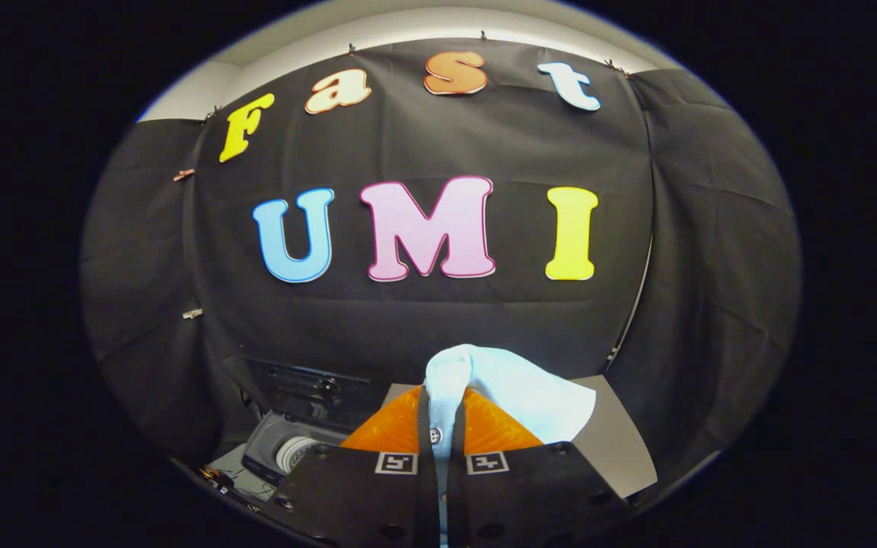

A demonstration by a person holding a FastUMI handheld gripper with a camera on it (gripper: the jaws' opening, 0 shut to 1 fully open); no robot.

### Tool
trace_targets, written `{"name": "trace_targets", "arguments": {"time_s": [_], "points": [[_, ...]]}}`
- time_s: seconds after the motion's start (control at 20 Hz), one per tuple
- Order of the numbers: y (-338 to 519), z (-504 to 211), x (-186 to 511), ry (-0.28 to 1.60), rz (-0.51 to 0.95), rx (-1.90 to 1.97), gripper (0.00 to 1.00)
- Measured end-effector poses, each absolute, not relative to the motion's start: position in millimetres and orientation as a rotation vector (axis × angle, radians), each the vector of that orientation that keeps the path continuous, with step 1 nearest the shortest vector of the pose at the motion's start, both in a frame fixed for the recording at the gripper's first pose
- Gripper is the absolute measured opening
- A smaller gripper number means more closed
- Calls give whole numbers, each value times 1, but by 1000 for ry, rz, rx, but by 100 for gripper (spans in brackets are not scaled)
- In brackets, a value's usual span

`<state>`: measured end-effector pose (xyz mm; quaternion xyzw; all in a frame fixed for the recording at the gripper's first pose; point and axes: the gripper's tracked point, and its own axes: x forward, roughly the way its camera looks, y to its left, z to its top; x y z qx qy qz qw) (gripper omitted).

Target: Put the clothes into the washing machine and then close the washing machine lid.

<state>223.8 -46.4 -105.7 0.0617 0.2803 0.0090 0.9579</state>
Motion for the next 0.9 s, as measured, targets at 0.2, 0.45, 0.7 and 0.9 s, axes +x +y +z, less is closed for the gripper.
{"name": "trace_targets", "arguments": {"time_s": [0.2,0.45,0.7,0.9], "points": [[4,-73,224,504,103,150,9],[88,-63,233,471,244,157,8],[168,-82,245,492,394,196,8],[220,-109,259,508,482,218,9]]}}
